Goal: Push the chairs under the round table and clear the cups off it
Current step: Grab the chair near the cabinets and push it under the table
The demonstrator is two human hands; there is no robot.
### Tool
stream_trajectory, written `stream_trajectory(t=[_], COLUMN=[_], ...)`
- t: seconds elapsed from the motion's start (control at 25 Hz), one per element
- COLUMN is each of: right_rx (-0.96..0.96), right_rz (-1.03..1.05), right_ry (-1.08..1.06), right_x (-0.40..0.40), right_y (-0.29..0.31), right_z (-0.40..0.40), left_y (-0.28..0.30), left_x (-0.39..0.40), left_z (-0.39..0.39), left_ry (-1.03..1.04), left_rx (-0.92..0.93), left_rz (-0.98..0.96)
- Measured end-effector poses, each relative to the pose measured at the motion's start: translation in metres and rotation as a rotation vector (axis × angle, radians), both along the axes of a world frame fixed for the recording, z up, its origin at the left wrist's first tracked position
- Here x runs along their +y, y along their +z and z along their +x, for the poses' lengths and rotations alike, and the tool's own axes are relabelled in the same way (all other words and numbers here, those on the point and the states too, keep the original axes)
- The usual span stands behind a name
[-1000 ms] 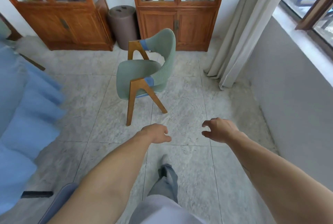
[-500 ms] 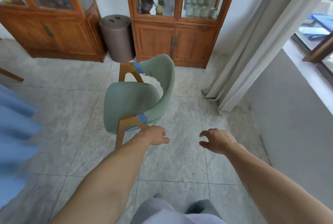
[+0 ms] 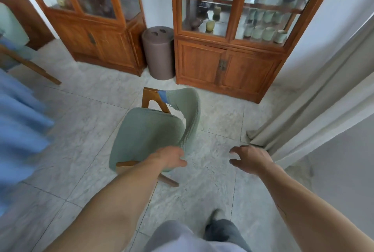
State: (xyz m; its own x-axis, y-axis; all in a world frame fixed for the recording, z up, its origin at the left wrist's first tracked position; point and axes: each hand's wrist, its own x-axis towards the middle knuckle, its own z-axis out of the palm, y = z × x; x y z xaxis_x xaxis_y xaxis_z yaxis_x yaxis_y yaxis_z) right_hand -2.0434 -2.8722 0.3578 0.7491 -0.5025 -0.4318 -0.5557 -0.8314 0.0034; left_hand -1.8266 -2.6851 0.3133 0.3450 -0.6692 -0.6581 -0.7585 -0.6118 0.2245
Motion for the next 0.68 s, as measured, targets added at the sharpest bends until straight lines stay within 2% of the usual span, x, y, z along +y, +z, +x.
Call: stream_trajectory(t=[0.12, 0.24, 0.48, 0.68], right_rx=[0.03, 0.064, 0.092, 0.087], right_rz=[-0.011, -0.011, 0.048, 0.047], right_ry=[0.097, 0.193, 0.415, 0.635], right_x=[-0.066, -0.117, -0.152, -0.168], right_y=[0.008, 0.012, 0.0, -0.011], right_z=[0.015, 0.043, 0.132, 0.221], left_y=[0.004, 0.007, -0.01, -0.04], left_x=[-0.034, -0.068, -0.101, -0.123], left_z=[0.002, 0.001, 0.021, 0.052], left_ry=[0.14, 0.258, 0.435, 0.565], left_rx=[0.02, 0.034, 0.01, 0.124], left_rz=[0.056, -0.01, -0.038, -0.058])
